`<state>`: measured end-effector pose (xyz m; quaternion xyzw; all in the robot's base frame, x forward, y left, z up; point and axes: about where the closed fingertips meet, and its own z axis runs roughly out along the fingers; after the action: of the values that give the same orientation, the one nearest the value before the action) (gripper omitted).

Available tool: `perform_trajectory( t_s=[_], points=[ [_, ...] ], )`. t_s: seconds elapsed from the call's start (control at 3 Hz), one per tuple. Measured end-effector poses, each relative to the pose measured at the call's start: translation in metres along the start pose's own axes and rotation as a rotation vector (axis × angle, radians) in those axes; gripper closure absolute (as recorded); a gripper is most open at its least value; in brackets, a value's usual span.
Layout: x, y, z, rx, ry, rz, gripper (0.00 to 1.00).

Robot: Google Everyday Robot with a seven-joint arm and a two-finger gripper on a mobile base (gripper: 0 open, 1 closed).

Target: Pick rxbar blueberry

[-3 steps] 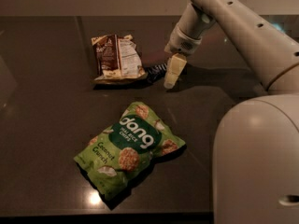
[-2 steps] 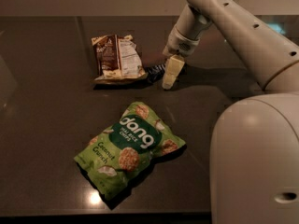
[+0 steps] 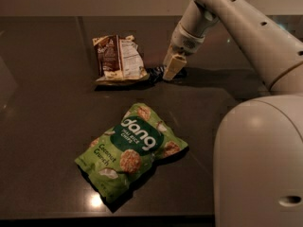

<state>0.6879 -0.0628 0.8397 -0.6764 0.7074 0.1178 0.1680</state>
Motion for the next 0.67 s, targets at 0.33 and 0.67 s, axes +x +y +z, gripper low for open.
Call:
perform_trajectory(
  t_s=[0.33, 0.67],
  points=[
    [0.0, 0.002, -0.011, 0.005, -0.01, -0.001, 0.7],
    [0.0, 0.006, -0.023, 0.013, -0.026, -0.005, 0.92]
  ],
)
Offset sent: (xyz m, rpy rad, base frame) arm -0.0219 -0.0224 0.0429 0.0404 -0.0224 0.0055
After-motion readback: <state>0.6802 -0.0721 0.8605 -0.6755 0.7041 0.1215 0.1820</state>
